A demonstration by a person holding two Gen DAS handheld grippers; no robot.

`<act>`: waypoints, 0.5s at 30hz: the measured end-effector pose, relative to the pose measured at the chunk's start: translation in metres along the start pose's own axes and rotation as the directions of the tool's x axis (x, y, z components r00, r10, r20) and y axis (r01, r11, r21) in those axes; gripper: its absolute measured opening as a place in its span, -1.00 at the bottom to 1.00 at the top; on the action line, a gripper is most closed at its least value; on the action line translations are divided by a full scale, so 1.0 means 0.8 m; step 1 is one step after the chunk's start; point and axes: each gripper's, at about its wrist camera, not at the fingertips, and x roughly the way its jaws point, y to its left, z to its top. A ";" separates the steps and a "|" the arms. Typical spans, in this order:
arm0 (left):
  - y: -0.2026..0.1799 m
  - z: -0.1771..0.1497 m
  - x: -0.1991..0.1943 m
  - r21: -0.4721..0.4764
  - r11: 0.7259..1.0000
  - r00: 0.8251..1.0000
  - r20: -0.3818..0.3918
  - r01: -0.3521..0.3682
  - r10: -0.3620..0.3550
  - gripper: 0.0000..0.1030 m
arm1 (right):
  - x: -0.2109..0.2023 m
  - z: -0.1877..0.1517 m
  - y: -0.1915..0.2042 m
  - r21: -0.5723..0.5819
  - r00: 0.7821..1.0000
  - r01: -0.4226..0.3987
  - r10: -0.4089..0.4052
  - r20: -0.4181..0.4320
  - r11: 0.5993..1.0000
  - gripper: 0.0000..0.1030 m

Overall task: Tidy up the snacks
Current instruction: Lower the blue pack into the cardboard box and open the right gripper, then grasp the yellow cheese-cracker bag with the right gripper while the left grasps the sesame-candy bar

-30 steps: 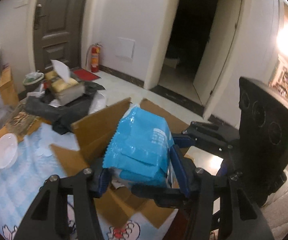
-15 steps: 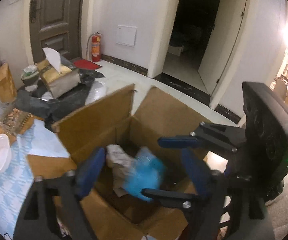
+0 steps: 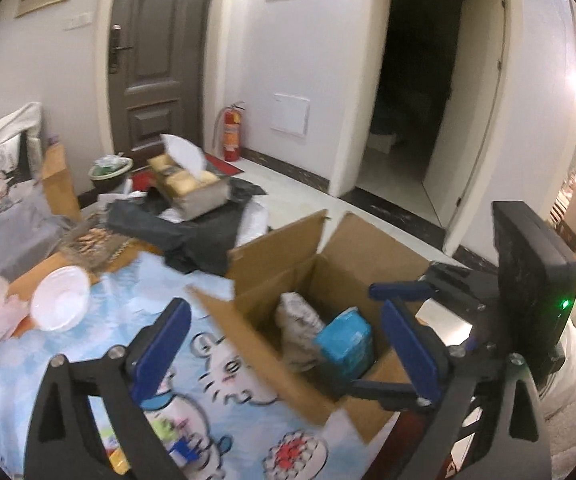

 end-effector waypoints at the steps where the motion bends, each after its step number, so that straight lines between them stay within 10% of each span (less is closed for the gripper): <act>1: 0.007 -0.004 -0.012 -0.009 1.000 1.000 0.010 -0.020 0.021 0.99 | -0.004 0.002 0.009 -0.011 1.000 -0.004 0.004 0.010 1.000 0.76; 15: 0.118 -0.137 -0.156 -0.166 0.942 0.956 -0.011 -0.291 0.293 0.99 | 0.020 0.032 0.202 -0.235 0.990 -0.134 0.138 0.002 0.963 0.95</act>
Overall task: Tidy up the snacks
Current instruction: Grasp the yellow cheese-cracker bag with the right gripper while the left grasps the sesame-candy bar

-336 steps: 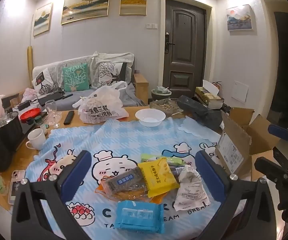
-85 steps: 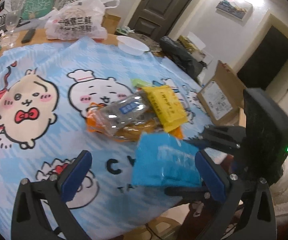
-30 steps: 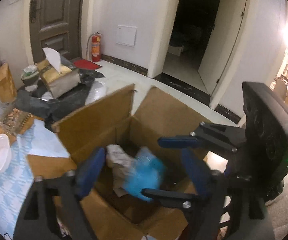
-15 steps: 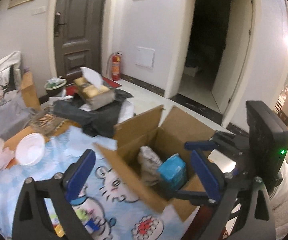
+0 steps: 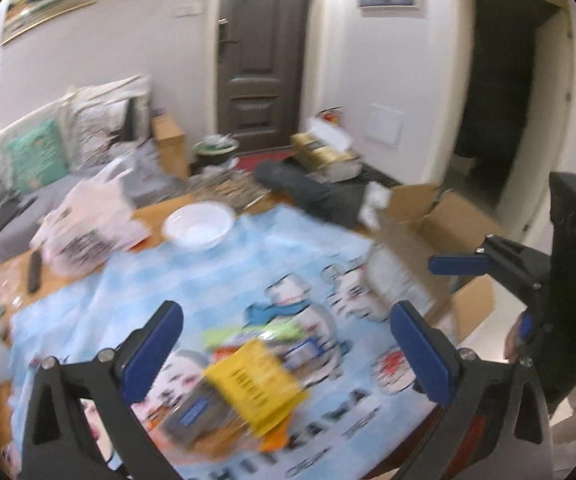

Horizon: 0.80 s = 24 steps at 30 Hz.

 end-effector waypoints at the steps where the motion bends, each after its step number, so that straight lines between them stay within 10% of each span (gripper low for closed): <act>1: 0.010 -0.009 -0.002 -0.007 1.000 1.000 -0.006 -0.023 0.023 0.99 | 0.009 0.003 0.008 0.008 1.000 -0.016 0.016 -0.014 1.000 0.95; 24: 0.149 -0.140 0.071 -0.114 0.991 0.990 -0.127 -0.069 0.054 0.99 | 0.213 -0.050 0.084 0.113 0.965 0.015 0.016 -0.261 0.993 0.91</act>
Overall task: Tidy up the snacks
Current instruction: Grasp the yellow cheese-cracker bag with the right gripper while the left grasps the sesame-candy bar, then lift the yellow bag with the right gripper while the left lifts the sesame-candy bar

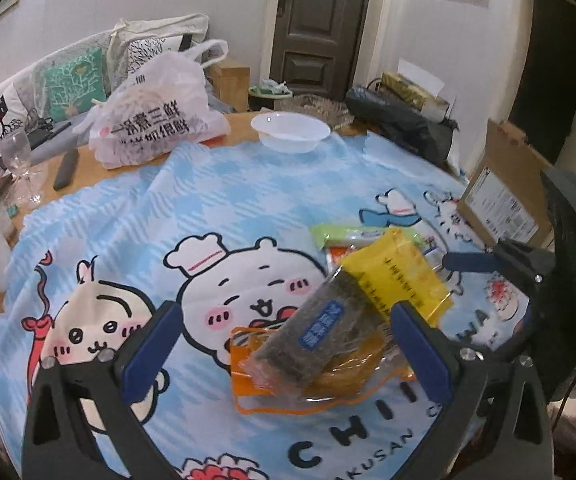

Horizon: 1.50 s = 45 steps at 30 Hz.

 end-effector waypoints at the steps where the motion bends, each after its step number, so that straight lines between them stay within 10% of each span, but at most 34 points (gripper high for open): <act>1: 0.001 0.000 0.003 0.006 1.000 1.000 -0.005 0.001 -0.001 0.99 | 0.005 0.000 -0.001 0.010 1.000 0.009 -0.009 -0.002 1.000 0.84; 8: -0.003 -0.001 0.031 0.055 0.998 0.999 -0.046 0.006 -0.003 0.96 | 0.024 0.005 0.001 0.016 0.999 0.050 -0.050 -0.013 0.999 0.45; 20: -0.019 -0.003 0.075 0.102 0.991 0.988 -0.140 0.087 -0.072 0.12 | 0.011 0.001 -0.016 0.019 0.999 0.040 -0.040 -0.015 0.999 0.32; 45: -0.035 0.000 0.096 0.088 0.991 0.976 -0.201 0.100 -0.081 -0.09 | -0.025 -0.022 -0.051 0.065 1.000 -0.012 0.011 0.005 0.998 0.32</act>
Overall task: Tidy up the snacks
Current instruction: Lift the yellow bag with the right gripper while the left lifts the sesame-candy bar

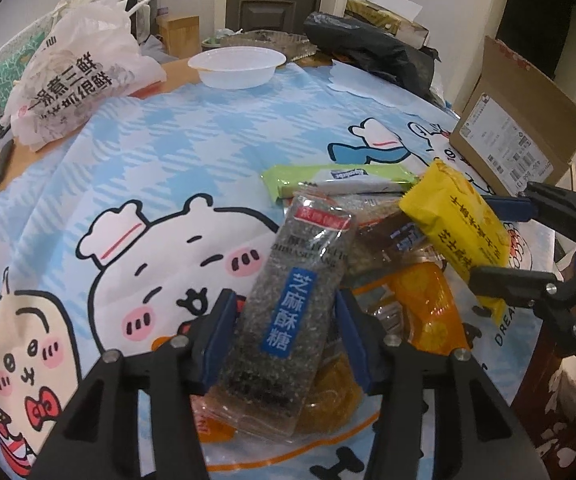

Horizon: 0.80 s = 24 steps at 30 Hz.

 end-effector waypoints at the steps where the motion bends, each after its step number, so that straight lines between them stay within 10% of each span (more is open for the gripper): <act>1: 0.001 0.001 0.003 -0.008 1.000 1.000 -0.002 0.003 -0.003 -0.09 | 0.000 -0.001 -0.001 0.002 1.000 -0.001 0.001 -0.002 1.000 0.32; 24: -0.031 0.005 -0.086 -0.031 0.998 0.990 0.128 -0.055 0.059 -0.25 | -0.081 0.006 0.001 -0.008 0.993 -0.005 0.006 0.120 1.000 0.32</act>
